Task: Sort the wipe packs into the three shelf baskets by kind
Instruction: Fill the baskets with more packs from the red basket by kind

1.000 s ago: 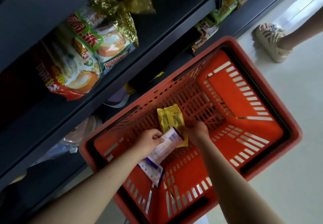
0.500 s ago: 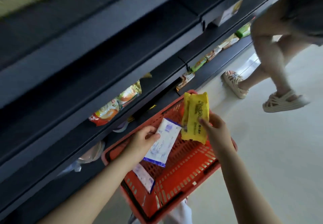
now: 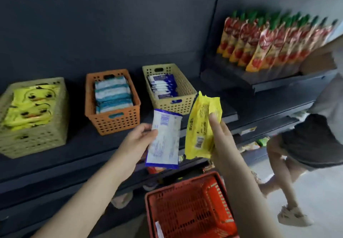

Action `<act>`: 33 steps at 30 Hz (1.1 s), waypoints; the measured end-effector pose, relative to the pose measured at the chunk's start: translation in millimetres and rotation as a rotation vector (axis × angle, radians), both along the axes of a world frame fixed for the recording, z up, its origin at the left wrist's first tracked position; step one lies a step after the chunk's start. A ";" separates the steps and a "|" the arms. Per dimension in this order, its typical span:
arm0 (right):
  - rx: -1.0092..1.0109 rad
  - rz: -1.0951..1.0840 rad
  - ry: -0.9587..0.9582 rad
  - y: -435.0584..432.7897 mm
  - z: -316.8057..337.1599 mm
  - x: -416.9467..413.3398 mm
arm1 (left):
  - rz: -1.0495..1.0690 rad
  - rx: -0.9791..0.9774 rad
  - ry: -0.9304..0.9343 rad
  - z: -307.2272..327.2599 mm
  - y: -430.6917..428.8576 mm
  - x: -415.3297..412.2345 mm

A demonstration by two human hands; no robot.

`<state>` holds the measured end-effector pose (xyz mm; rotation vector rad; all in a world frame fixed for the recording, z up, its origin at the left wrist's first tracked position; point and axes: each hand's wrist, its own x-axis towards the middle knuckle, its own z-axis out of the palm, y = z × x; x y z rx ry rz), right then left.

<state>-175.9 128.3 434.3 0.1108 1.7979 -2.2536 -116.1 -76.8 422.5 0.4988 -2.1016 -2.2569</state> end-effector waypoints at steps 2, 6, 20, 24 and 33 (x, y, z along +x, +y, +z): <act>-0.026 0.068 0.011 -42.5 23.2 0.9 | 0.062 0.025 0.026 24.0 -32.0 12.0; -0.134 0.190 -0.040 -124.0 51.3 7.0 | 0.165 0.009 0.072 55.1 -104.7 36.4; -0.547 0.485 -0.376 -357.8 59.7 39.7 | 0.370 -0.080 0.078 84.5 -348.7 116.8; -0.373 0.541 -0.263 -387.4 55.8 32.2 | 0.412 -0.061 0.074 77.9 -377.8 118.2; 0.087 0.662 -0.088 -428.9 46.7 -23.8 | 0.552 -0.039 0.017 60.1 -403.6 87.5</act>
